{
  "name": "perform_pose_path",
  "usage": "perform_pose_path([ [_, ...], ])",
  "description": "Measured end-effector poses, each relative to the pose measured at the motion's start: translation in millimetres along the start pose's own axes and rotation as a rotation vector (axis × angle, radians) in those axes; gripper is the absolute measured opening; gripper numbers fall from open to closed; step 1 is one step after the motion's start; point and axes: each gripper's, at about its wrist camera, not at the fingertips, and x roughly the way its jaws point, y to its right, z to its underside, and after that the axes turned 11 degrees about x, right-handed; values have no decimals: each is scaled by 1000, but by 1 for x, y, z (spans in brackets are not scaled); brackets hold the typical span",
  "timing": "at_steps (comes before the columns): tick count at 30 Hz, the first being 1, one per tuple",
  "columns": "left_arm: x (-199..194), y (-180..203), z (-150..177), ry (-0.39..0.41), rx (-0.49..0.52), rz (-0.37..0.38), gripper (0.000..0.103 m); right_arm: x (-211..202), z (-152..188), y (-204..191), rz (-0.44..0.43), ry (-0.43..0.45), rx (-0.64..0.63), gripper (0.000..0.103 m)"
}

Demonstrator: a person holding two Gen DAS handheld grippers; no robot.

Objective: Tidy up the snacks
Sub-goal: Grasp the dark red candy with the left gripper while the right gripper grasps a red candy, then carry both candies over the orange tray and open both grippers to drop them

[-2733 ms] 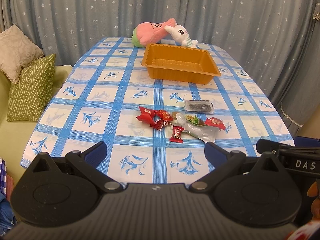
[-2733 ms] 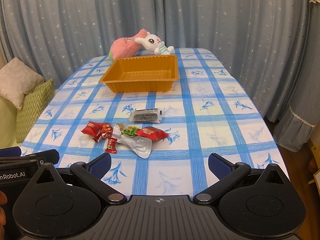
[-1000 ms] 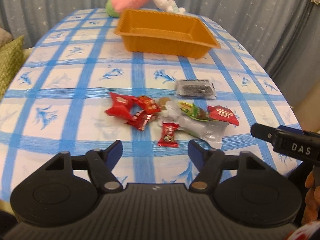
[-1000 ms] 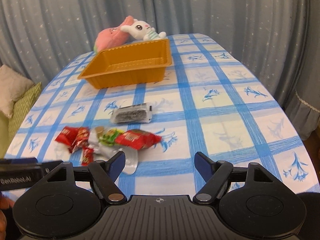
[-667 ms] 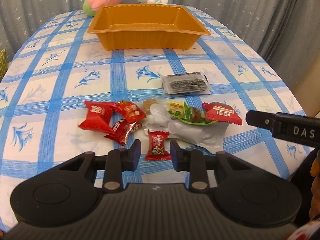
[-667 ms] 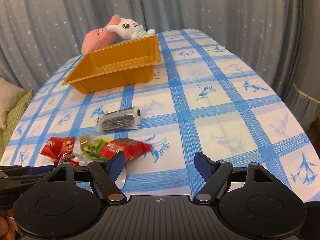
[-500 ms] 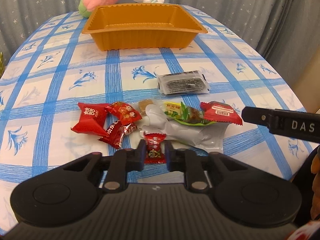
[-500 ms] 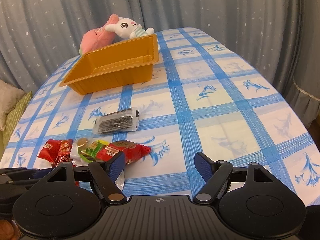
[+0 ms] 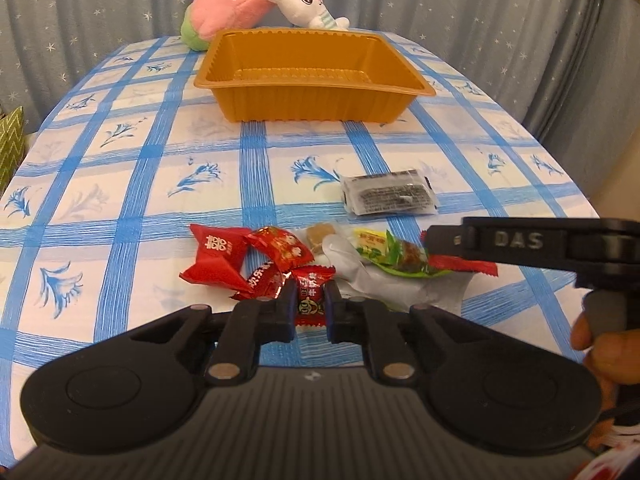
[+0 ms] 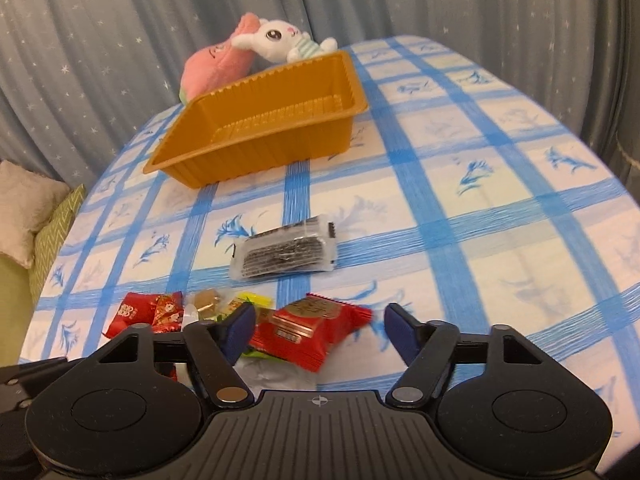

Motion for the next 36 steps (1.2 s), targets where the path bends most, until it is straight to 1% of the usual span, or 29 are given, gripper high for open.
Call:
perform_pose_path([
  [1, 1, -1, 0, -1, -2, 2, 12, 4, 0, 0, 0, -9, 10, 64],
  [2, 1, -1, 0, -3, -3, 4, 12, 7, -1, -1, 6, -17, 10, 60],
  [5, 3, -2, 2, -4, -8, 9, 12, 10, -1, -1, 38, -23, -18, 44],
  [8, 3, -3, 2, -4, -13, 11, 12, 10, -1, 2, 47, -19, -42, 36],
  [10, 4, -3, 2, -7, -14, 13, 12, 10, 0, 3, 53, -9, -71, 34],
  [12, 4, -3, 2, -7, -21, 16, 12, 9, 2, 2, 59, 0, -106, 26],
  [16, 1, -5, -2, 2, -26, 10, 12, 1, 2, 1, 56, 32, -156, 26],
  [25, -9, -9, -20, 40, -30, -11, 12, -14, -8, -4, 17, 86, -170, 26],
  [36, -10, -15, -49, 77, -24, -17, 12, -20, -29, -14, -34, 128, -192, 26],
])
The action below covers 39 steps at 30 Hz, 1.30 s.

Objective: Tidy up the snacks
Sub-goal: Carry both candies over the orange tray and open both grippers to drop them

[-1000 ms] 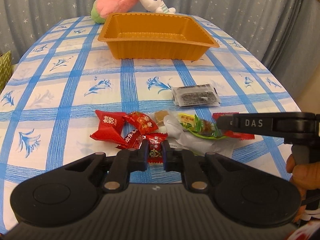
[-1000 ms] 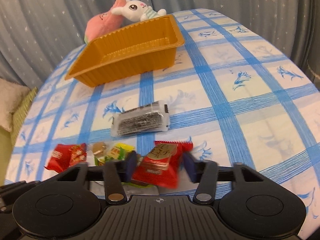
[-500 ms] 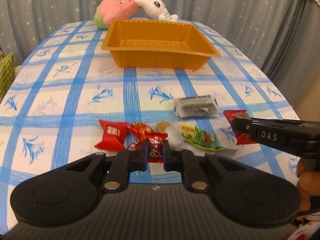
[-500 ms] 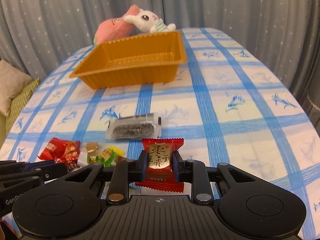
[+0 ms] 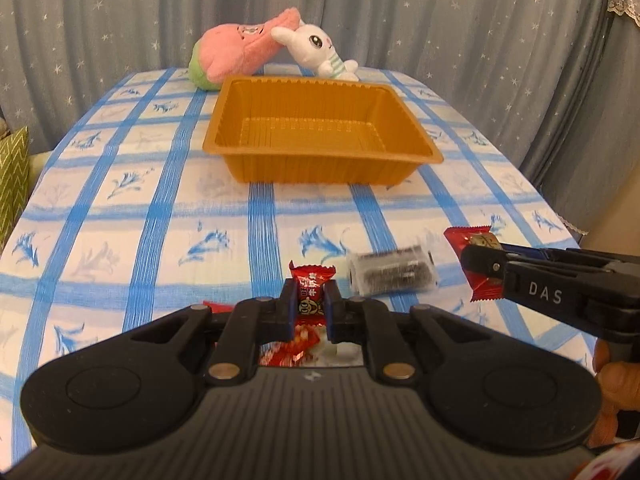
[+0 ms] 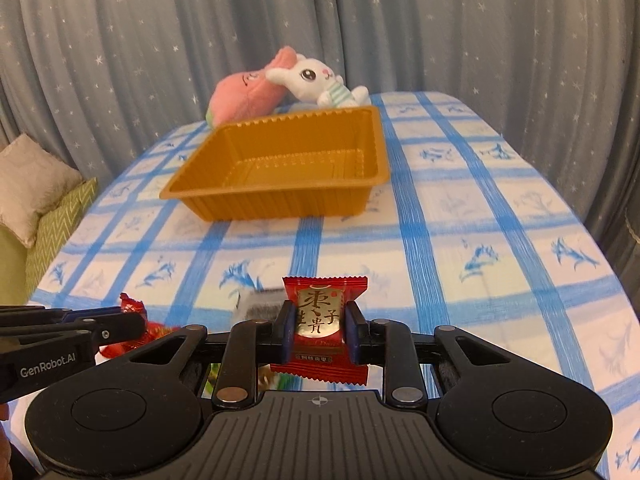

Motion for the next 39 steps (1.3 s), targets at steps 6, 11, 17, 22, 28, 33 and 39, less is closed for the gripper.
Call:
perform_pose_path([
  [6, 9, -8, -28, 39, 8, 3, 12, 7, -24, -5, -19, 43, -22, 26],
  [11, 24, -20, -62, 85, 24, -3, 12, 22, -52, -11, -28, 90, -41, 26],
  [17, 54, -41, -101, 136, 11, -7, 12, 53, -86, -12, -30, 121, -65, 26],
  [22, 88, -57, -121, 150, -9, -7, 12, 85, -111, -13, -33, 138, -73, 26],
  [28, 122, -71, -127, 151, -36, 5, 12, 121, -129, -14, -53, 115, -49, 26],
  [33, 139, -81, -118, 123, -60, 0, 12, 142, -132, -19, -52, 97, -72, 26],
  [39, 143, -85, -114, 137, -61, -5, 28, 150, -130, -20, -55, 80, -64, 26],
])
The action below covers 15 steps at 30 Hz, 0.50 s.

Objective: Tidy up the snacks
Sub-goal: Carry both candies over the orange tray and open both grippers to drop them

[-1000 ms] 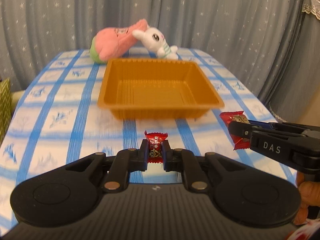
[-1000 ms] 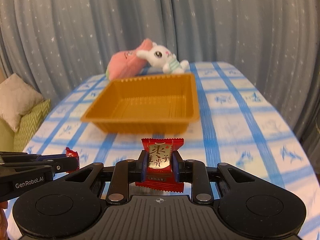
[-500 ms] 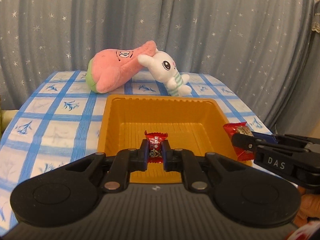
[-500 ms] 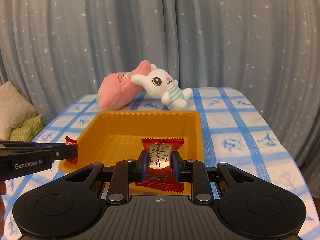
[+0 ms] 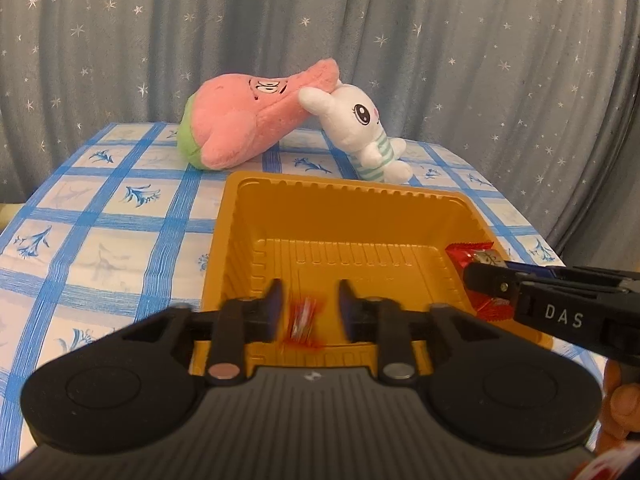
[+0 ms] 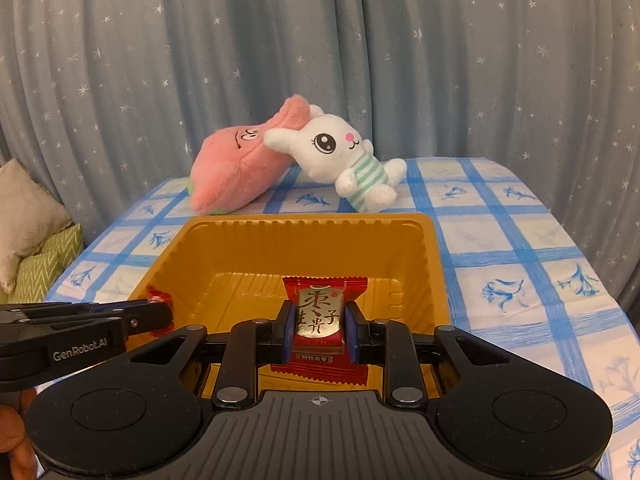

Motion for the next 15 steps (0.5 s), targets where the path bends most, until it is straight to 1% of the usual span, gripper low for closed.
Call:
perform_pose_path([
  [7, -7, -6, -1, 15, -1, -29, 30, 3, 2, 2, 3, -10, 12, 26],
  [11, -9, -9, -1, 22, -5, -29, 31, 4, 2, 2, -4, -11, 20, 26],
  [15, -10, -8, 0, 21, 3, -27, 37, 7, 2, 5, -28, -5, 39, 26],
])
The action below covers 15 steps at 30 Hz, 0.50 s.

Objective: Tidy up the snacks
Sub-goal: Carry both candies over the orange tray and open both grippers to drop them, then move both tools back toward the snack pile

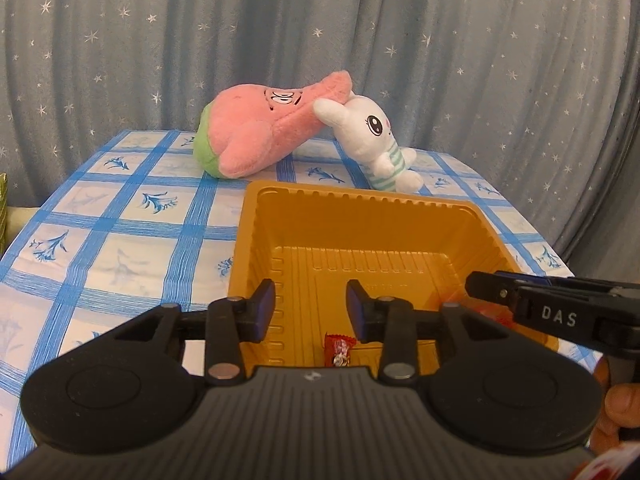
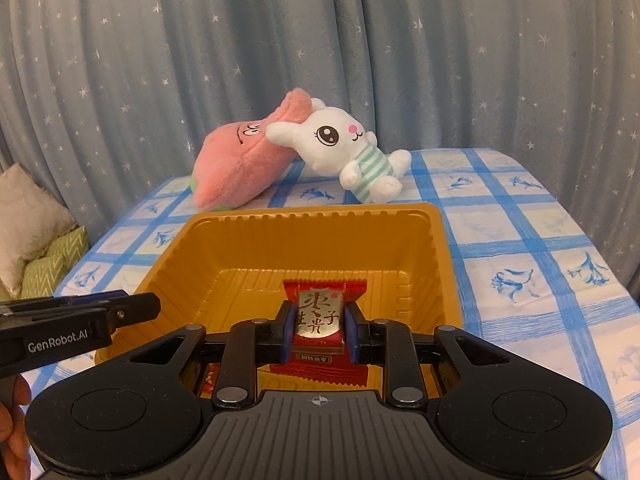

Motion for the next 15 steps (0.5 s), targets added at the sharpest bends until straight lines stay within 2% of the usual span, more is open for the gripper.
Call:
perform_pose_path([
  [1, 0, 0, 0, -1, 2, 1, 38, 1, -1, 0, 1, -4, -2, 28],
  [2, -1, 1, 1, -4, 4, 1, 39, 1, -1, 0, 5, -3, 0, 40],
  [3, -2, 1, 1, -5, 5, 4, 40, -1, -1, 2, 1, 7, 11, 60],
  [4, -3, 2, 1, -5, 6, 6, 41, -3, -2, 4, -5, 22, 26, 65],
  [15, -21, 16, 5, -9, 21, 17, 54, -28, -9, 13, 16, 83, 55, 66],
])
